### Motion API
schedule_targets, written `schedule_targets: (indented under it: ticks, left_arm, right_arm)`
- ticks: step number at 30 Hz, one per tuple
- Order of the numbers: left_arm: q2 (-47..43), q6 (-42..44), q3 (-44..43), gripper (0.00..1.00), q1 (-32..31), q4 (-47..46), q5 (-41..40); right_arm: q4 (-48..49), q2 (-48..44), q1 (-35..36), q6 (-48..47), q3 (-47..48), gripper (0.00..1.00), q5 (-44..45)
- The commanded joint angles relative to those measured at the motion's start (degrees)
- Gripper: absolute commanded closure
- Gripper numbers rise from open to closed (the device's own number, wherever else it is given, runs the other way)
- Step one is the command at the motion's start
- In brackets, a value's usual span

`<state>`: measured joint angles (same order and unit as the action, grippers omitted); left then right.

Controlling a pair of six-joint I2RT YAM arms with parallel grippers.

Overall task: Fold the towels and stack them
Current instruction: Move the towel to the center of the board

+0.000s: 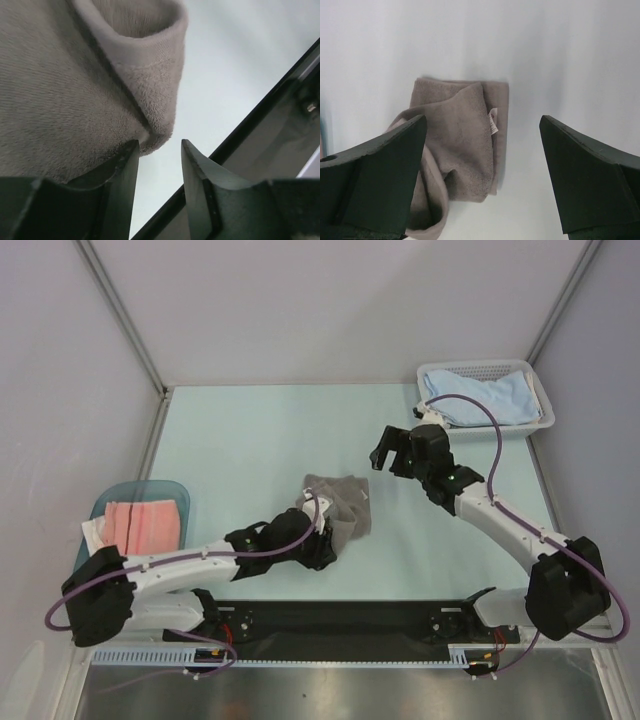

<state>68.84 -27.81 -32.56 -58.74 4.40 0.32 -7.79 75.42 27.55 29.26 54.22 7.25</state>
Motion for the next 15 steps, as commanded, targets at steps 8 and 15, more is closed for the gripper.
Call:
schedule_targets:
  ticks: [8, 15]
  left_arm:
    - [-14.9, -2.7, -8.8, 0.5, 0.3, 7.0, -14.5]
    - [-10.8, -7.7, -12.6, 0.46, 8.7, 15.3, -22.6]
  right_arm:
    - [-2.4, -5.6, 6.5, 1.9, -4.5, 0.05, 0.0]
    - [-2.9, -11.5, 13.7, 1.7, -8.6, 0.14, 2.4]
